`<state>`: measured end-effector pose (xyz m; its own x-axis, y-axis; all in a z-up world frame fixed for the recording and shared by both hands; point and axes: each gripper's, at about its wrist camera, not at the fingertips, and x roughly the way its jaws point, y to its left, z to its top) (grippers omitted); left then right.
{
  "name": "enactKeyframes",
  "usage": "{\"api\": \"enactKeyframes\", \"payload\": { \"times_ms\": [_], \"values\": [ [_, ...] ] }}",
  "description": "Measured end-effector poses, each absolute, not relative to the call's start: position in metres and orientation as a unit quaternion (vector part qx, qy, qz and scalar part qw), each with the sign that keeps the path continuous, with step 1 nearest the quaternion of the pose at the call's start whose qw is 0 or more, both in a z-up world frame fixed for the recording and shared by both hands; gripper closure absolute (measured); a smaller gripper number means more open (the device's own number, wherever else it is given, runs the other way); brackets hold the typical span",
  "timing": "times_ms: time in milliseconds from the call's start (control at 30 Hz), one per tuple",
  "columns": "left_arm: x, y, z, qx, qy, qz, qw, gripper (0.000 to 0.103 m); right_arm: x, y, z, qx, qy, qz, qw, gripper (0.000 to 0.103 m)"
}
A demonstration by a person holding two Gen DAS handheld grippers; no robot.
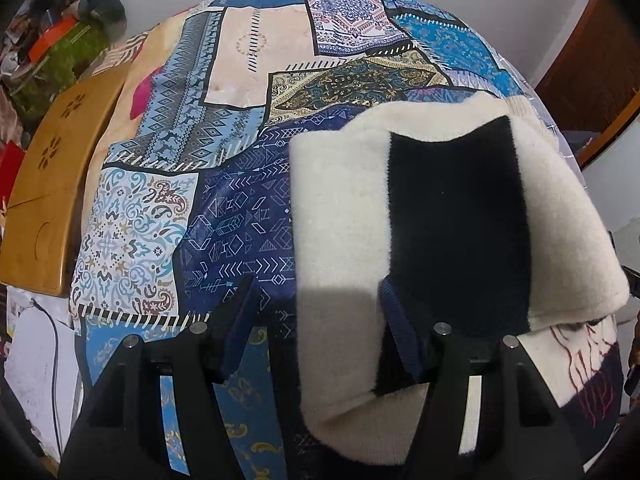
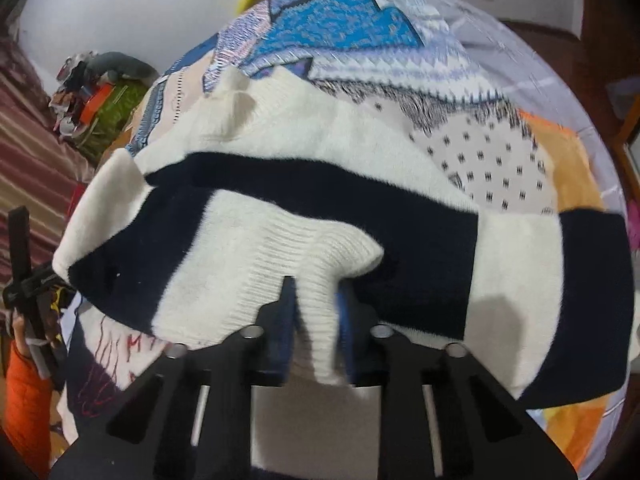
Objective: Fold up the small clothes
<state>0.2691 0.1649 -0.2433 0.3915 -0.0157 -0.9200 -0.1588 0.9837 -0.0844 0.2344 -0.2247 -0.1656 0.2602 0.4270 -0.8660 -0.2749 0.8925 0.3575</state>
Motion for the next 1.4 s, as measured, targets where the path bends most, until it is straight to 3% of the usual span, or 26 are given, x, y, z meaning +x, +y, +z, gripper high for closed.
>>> {"api": "enactKeyframes", "payload": {
  "times_ms": [533, 800, 1100, 1400],
  "values": [
    [0.27, 0.15, -0.223, -0.054, 0.537, 0.04, 0.841, 0.041, 0.239, -0.261, -0.107, 0.043, 0.47, 0.174, 0.864, 0.091],
    [0.271, 0.131, -0.207, -0.047, 0.526, 0.017, 0.849, 0.041, 0.244, -0.293, -0.122, 0.063, 0.492, 0.147, 0.856, 0.091],
    [0.276, 0.105, -0.229, -0.028, 0.549, -0.004, 0.835, 0.041, 0.247, -0.3, -0.161, 0.073, 0.533, 0.126, 0.833, 0.086],
    [0.279, 0.099, -0.237, -0.024, 0.557, -0.009, 0.83, 0.041, 0.248, -0.309, -0.165, 0.063, 0.544, 0.108, 0.829, 0.083]
  ]
}}
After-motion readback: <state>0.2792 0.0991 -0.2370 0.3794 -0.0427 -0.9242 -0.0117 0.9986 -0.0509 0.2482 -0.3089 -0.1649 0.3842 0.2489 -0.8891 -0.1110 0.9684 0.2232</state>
